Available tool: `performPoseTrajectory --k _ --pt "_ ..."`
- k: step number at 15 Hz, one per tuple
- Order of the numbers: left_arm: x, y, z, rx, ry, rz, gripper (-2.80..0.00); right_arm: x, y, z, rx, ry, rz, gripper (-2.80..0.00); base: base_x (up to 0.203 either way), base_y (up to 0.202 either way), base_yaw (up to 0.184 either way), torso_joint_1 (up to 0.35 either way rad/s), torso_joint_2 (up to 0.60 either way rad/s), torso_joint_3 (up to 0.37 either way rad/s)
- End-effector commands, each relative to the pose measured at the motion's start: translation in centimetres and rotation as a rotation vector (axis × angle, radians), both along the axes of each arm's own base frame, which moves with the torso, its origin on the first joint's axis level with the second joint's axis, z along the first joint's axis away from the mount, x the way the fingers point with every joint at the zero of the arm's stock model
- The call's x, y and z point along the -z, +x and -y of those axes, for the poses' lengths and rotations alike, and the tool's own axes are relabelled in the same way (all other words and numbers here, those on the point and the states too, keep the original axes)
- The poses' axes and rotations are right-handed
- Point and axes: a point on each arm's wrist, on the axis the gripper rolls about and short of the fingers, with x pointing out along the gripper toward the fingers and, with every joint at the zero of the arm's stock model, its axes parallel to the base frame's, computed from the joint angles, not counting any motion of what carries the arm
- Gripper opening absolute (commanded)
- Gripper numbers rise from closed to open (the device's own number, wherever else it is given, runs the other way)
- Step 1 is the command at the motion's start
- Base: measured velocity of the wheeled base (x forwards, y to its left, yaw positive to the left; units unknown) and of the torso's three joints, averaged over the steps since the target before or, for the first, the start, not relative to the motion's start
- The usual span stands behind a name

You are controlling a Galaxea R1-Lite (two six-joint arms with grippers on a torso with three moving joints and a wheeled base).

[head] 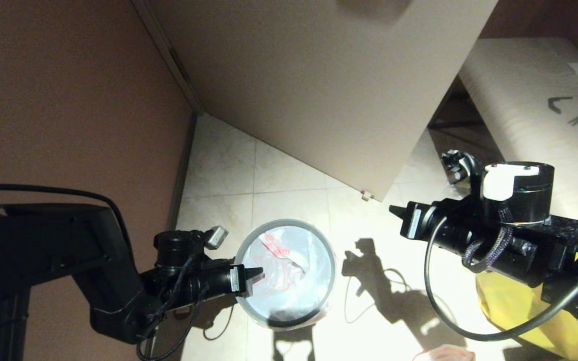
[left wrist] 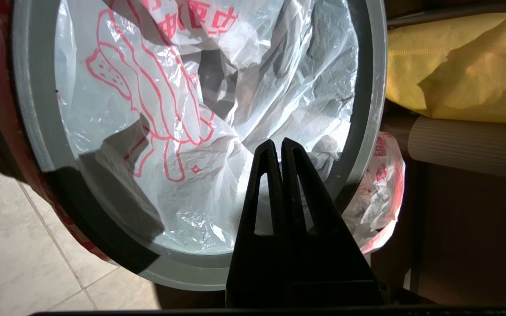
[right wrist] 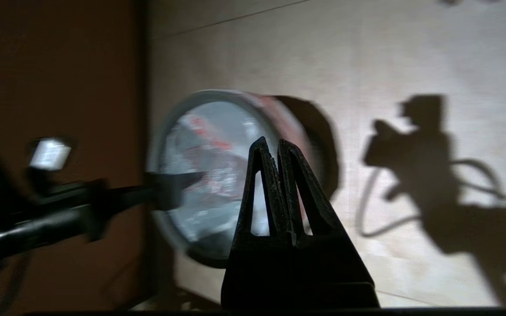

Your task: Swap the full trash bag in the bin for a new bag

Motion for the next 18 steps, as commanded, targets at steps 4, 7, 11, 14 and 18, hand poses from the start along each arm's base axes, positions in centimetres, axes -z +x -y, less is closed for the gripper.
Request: performPoseTrajectory --k 4,7,11,14,18 --pt "0.7 0.4 -0.2 -0.008 -0.001 -0.014 -2.8 2.6 3.0 -2.3 -0.223 0.136 -0.063 -2.8 0.0 0.0 0.0 0.0 0.0 0.0" --pt "1.2 0.6 -0.4 -0.013 0.005 -0.022 -2.8 6.4 5.7 -3.1 -0.323 0.147 -0.127 -2.8 0.0 0.0 0.0 0.0 0.0 0.0" --pt "1.9 1.0 -0.6 -0.028 0.013 -0.032 -2.8 12.1 10.1 -4.4 -0.456 0.228 -0.205 -2.8 0.0 0.0 0.0 0.0 0.0 0.0" --pt "2.5 1.1 -0.7 -0.05 0.028 -0.048 -2.8 15.7 12.9 -4.9 -0.491 0.255 -0.244 -2.8 0.0 0.0 0.0 0.0 0.0 0.0" --pt "4.7 0.9 -0.8 -0.065 0.156 -0.043 -2.8 19.0 15.3 -5.2 -0.482 0.258 -0.263 -2.8 0.0 0.0 0.0 0.0 0.0 0.0"
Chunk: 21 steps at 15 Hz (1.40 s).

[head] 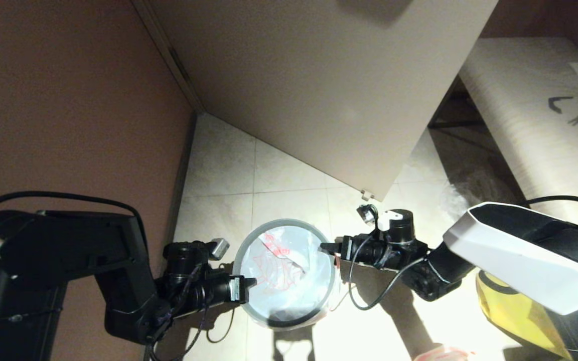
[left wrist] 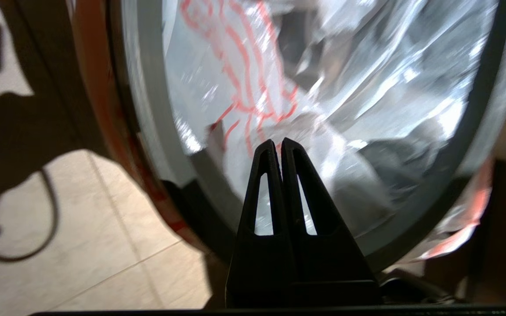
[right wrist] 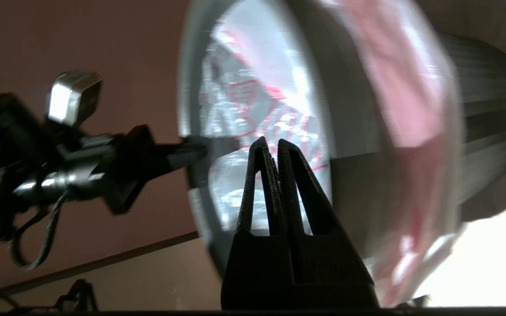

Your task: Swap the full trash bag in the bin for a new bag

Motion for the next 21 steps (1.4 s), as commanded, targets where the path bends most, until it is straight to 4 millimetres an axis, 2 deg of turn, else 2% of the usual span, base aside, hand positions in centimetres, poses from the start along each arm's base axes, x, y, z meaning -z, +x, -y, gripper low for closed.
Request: performPoseTrajectory --k 1,4,7,8,9,11,13,15,19,21 --pt "1.2 -0.1 0.2 0.007 0.027 -0.021 -2.8 2.2 1.1 0.1 0.01 -0.014 -0.039 -2.8 0.0 0.0 0.0 0.0 0.0 0.0" --pt "1.6 -0.1 0.5 0.002 0.047 -0.022 -2.8 3.5 2.9 0.5 0.035 -0.043 -0.086 -2.8 0.0 0.0 0.0 0.0 0.0 0.0" --pt "1.6 0.0 0.6 -0.001 0.051 -0.019 -2.8 3.8 2.9 0.6 0.035 -0.065 -0.086 -2.8 0.0 0.0 0.0 0.0 0.0 0.0" --pt "1.5 0.0 0.6 0.001 0.049 -0.015 -2.8 3.2 2.8 0.7 0.043 -0.066 -0.077 -2.8 0.0 0.0 0.0 0.0 0.0 0.0" --pt "1.3 0.2 1.0 0.01 0.045 0.0 -2.8 1.7 2.3 0.7 0.057 -0.067 -0.056 -2.8 0.0 0.0 0.0 0.0 0.0 0.0" --pt "0.7 0.3 1.9 -0.011 0.067 0.036 -2.8 -2.9 0.9 0.8 0.093 -0.068 0.024 -2.8 0.0 0.0 0.0 0.0 0.0 0.0" --pt "-1.7 0.1 2.0 -0.034 0.052 0.121 -2.8 -7.7 -1.0 1.0 0.178 -0.087 0.107 -2.8 0.0 0.0 0.0 0.0 0.0 0.0" --pt "-5.0 -0.6 1.9 -0.043 0.027 0.212 -2.8 -11.3 -2.9 1.3 0.342 -0.166 0.2 -2.8 0.0 0.0 0.0 0.0 0.0 0.0" --pt "-15.0 -4.3 0.6 -0.113 -0.001 0.446 -2.8 -16.8 -5.8 5.0 0.523 -0.374 0.294 -2.8 0.0 0.0 0.0 0.0 0.0 0.0" --pt "-18.7 -6.6 -0.2 -0.201 0.033 0.509 -2.8 -18.6 -7.2 6.8 0.628 -0.464 0.281 -2.8 0.0 0.0 0.0 0.0 0.0 0.0"
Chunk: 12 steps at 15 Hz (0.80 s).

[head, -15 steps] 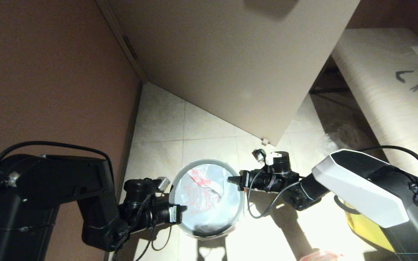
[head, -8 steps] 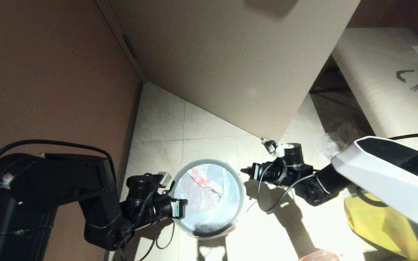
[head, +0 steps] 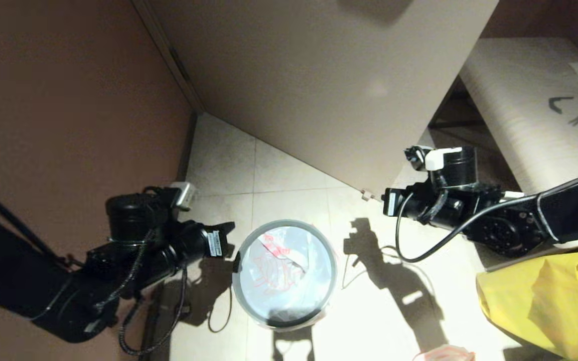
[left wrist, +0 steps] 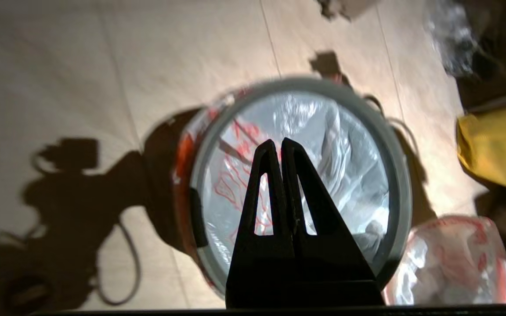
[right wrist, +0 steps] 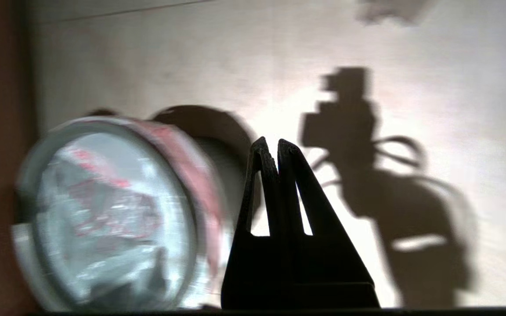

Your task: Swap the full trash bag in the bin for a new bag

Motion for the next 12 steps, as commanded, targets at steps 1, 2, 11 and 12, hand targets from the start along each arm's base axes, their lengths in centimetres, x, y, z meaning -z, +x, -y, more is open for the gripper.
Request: performPoseTrajectory --k 1,2,11,12 --pt "-5.6 -3.2 -1.1 -0.08 -0.021 0.16 -2.8 -3.7 -1.8 2.1 0.123 -0.045 0.065 -2.8 0.0 0.0 0.0 0.0 0.0 0.0" --pt "-6.7 -4.2 -1.5 -0.165 0.011 0.192 -2.8 -4.2 -1.9 3.2 0.209 -0.102 0.084 -2.8 0.0 0.0 0.0 0.0 0.0 0.0" --pt "-11.6 -10.8 -2.9 -0.468 0.184 0.416 -2.8 -12.1 -11.3 10.0 0.334 -0.21 0.137 -2.8 0.0 0.0 0.0 0.0 0.0 0.0" --pt "-12.1 -11.5 -3.2 -0.5 0.202 0.439 -2.8 -12.5 -12.4 10.3 0.336 -0.208 0.148 -2.8 0.0 0.0 0.0 0.0 0.0 0.0"
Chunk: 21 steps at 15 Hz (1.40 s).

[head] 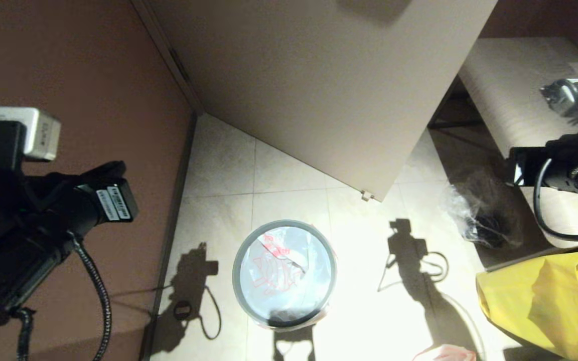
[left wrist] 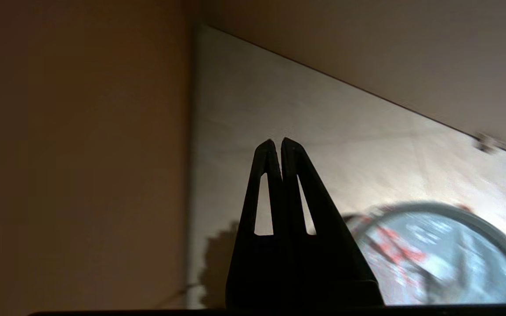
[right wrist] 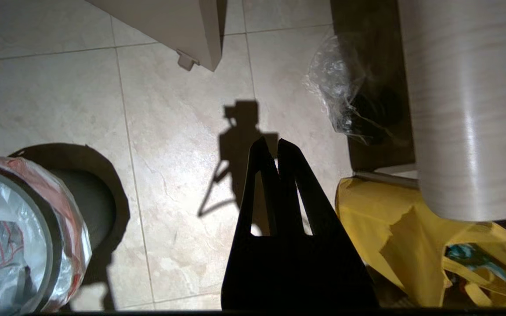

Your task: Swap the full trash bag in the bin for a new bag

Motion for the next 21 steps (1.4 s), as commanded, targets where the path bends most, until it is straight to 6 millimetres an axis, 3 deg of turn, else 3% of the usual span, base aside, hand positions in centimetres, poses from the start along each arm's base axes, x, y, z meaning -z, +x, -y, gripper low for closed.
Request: performPoseTrajectory --k 1,5,8,11,14,16,21 --pt "-1.4 -2.0 -1.1 -0.043 -0.004 0.077 -2.8 -2.2 -3.5 0.9 0.003 0.015 0.088 -2.8 0.0 0.0 0.0 0.0 0.0 0.0" --pt "-2.0 -5.2 -4.1 -0.182 -0.011 0.162 -2.8 -4.1 -9.7 2.5 0.017 0.037 0.197 -2.8 0.0 0.0 0.0 0.0 0.0 0.0" --pt "-1.8 -9.1 -6.0 -0.269 -0.046 0.26 -2.8 -4.1 -15.2 3.8 0.031 0.053 0.256 -2.8 0.0 0.0 0.0 0.0 0.0 0.0" --pt "0.1 -12.7 -6.9 -0.306 -0.068 0.303 -2.8 -3.8 -20.8 5.2 0.096 0.105 0.302 -2.8 0.0 0.0 0.0 0.0 0.0 0.0" --pt "3.0 -15.4 -7.4 -0.333 -0.071 0.31 -2.8 -1.9 -26.4 6.0 0.128 0.138 0.311 -2.8 0.0 0.0 0.0 0.0 0.0 0.0" --pt "4.6 -17.2 -7.7 -0.383 -0.075 0.346 -2.8 -0.5 -29.0 6.2 0.134 0.147 0.314 -2.8 0.0 0.0 0.0 0.0 0.0 0.0" --pt "10.9 -20.9 -7.6 -0.402 -0.069 0.379 -2.8 5.1 -32.1 6.1 0.199 0.136 0.328 -2.8 0.0 0.0 0.0 0.0 0.0 0.0"
